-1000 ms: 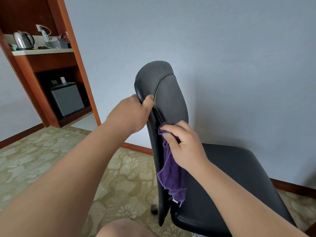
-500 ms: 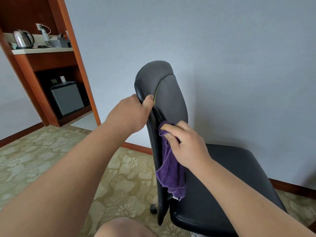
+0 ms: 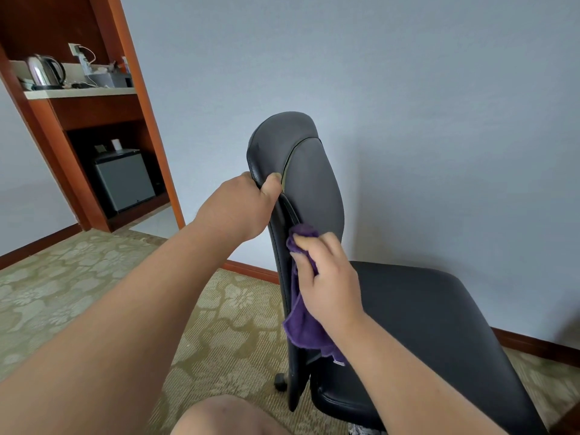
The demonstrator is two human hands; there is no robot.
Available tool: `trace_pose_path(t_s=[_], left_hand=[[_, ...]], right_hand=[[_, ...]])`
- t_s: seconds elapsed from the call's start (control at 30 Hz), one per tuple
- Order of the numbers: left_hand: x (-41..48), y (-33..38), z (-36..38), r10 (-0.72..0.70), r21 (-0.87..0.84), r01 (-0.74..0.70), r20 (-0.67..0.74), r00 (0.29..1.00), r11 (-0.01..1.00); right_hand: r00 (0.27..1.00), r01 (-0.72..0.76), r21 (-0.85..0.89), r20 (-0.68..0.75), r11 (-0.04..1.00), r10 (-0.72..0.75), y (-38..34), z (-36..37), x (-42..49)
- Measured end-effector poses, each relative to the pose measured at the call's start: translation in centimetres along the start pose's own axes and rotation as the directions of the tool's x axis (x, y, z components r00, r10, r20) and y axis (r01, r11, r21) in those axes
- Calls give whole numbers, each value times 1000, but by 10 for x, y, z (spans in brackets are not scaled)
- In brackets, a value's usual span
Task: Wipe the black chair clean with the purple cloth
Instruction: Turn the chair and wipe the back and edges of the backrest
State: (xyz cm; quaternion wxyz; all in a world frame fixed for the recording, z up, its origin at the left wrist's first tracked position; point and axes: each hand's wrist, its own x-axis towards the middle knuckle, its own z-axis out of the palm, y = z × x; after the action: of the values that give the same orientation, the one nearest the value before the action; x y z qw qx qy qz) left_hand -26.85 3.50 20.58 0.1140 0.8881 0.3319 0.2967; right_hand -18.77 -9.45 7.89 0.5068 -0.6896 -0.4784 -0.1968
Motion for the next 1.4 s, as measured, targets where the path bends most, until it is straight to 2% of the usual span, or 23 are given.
trace_pose_path(t_s=[0.13,0.23,0.3,0.4,0.43,0.47,0.5,0.57,0.7,0.73,0.8,0.93,1.07,1.2,1.3,1.4], left_hand=[[2,-2,1,-10,-12,10,6,1000,1000],[4,-1,2,-2,-19,2,14,1000,1000],[4,1,2,-10,-13,11,17,1000,1000],[2,1,1,10,4,-10,18,1000,1000],[0,1,-1,52,37,-53,19,998,998],[-1,1,-1,64,-11,-64,-13,998,998],[-2,1,-2,69,-63,-71,-27,997,996],[-4,0,-5,53,-62,-53,3,999,997],[-3,3,-4,-1,-4,2,49,999,1000],[-3,3,-5,-17,-36,18,45,999,999],[-5,6,-4,32,-16,-31,38,999,999],[-8,8,-7,45,-1,-45,50,998,999],[-10,9,-7,46,9,-47,61,997,999],[-10,10,-9,24,16,-25,68,997,1000],[-9,9,-9,3,4,-3,76,997,1000],[-9,10,-8,16,23,-17,70,997,1000]], right_hand=[[999,24,-91,32,996,-22,24,-2,-23],[999,-6,-89,46,996,10,25,-5,-29],[997,-74,-24,2,997,74,16,-5,-25],[981,-130,188,-118,974,154,-3,-2,-3],[978,-114,230,-145,967,149,-10,-1,6],[981,-87,247,-148,965,127,-16,0,13],[987,-59,255,-133,965,96,-19,2,19],[995,-28,258,-81,966,51,-16,4,18],[999,31,65,-17,997,-30,19,2,-11],[998,59,0,3,998,-59,29,1,-19],[993,108,-97,56,989,-103,46,-2,-36],[987,46,-161,159,986,-20,67,-7,-72],[984,-16,-106,177,994,35,66,-14,-75],[997,-64,-2,48,998,64,49,-29,-36],[998,-50,87,-21,995,52,33,-39,4],[1000,-19,111,5,994,19,13,-39,29]])
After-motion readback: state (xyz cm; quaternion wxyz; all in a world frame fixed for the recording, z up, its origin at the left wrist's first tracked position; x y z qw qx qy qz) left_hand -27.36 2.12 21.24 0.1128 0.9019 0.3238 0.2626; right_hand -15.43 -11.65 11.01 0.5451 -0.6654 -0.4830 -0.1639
